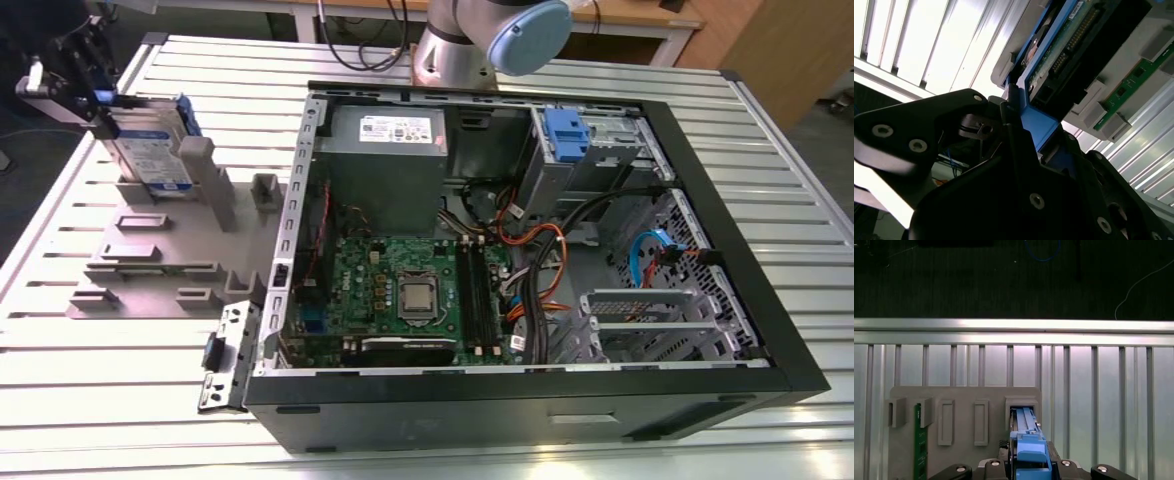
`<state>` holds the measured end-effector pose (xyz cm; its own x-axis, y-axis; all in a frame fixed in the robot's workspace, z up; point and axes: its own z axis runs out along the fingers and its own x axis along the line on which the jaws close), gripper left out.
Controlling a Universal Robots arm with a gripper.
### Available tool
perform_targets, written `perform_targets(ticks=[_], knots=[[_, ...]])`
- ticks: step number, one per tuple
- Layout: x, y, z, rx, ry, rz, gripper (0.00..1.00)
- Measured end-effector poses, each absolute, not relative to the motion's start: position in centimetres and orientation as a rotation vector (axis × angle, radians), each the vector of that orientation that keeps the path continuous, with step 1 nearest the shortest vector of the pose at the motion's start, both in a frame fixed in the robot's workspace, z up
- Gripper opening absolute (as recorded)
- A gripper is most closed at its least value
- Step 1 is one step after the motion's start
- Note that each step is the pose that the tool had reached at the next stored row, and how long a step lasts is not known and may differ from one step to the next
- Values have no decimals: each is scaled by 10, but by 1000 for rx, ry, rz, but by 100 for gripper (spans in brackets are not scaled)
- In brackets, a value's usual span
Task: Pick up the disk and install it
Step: 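Pick up the disk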
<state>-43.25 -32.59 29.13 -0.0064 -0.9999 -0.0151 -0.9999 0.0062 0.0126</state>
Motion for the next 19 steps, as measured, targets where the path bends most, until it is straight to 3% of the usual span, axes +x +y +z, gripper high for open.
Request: perform_targets(ticks=[19], knots=[[-433,-326,296,-2213,2227,31,37]])
